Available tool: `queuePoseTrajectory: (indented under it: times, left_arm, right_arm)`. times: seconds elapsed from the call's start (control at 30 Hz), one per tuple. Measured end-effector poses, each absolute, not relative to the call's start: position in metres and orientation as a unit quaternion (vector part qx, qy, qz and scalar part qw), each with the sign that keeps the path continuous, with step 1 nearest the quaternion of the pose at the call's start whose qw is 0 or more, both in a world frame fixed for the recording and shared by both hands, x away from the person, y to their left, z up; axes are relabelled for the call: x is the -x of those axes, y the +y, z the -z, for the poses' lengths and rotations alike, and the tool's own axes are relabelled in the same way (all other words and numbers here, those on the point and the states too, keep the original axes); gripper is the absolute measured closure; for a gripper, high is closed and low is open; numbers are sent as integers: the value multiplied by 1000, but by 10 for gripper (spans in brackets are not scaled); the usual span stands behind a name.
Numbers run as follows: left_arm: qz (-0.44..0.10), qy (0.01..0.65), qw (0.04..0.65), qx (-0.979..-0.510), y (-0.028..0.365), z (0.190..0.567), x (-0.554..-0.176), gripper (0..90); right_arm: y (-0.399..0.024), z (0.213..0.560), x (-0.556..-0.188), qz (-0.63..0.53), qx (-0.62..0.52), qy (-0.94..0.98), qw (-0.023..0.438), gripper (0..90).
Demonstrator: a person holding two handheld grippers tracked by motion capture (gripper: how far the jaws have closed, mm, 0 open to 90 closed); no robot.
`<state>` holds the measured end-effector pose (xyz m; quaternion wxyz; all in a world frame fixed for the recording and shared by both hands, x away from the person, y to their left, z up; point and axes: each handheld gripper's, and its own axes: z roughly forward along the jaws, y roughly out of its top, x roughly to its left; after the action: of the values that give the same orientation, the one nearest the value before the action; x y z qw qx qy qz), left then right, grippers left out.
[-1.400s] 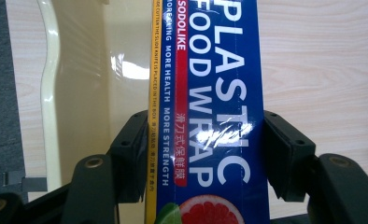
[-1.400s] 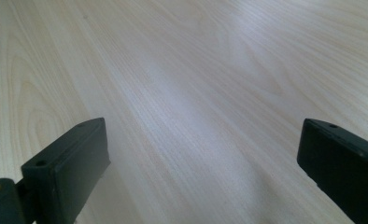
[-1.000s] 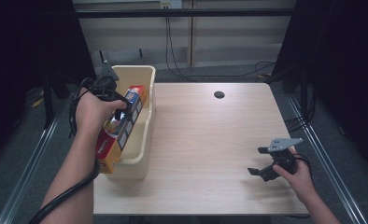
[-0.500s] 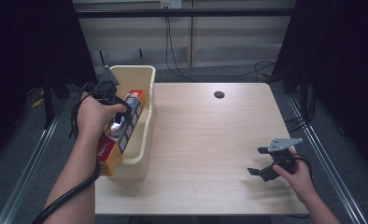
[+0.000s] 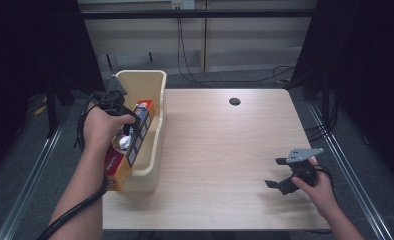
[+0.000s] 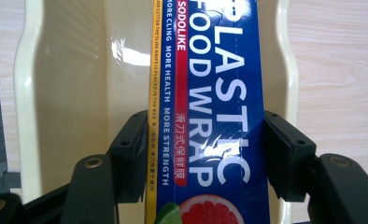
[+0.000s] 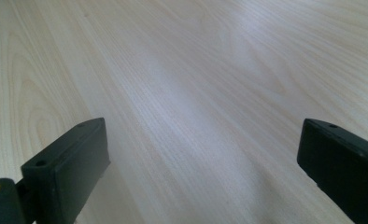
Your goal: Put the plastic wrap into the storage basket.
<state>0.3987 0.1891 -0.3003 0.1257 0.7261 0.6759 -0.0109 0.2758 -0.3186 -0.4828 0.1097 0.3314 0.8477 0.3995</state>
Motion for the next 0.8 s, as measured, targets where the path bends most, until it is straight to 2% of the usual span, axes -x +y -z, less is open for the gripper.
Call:
queuePoseTrajectory:
  times: [0.8]
  left_arm:
    - [25,686,117,-718,192,312,-401,403]
  right_arm:
    - [-318,483,-276,-401,-331,847,108,24]
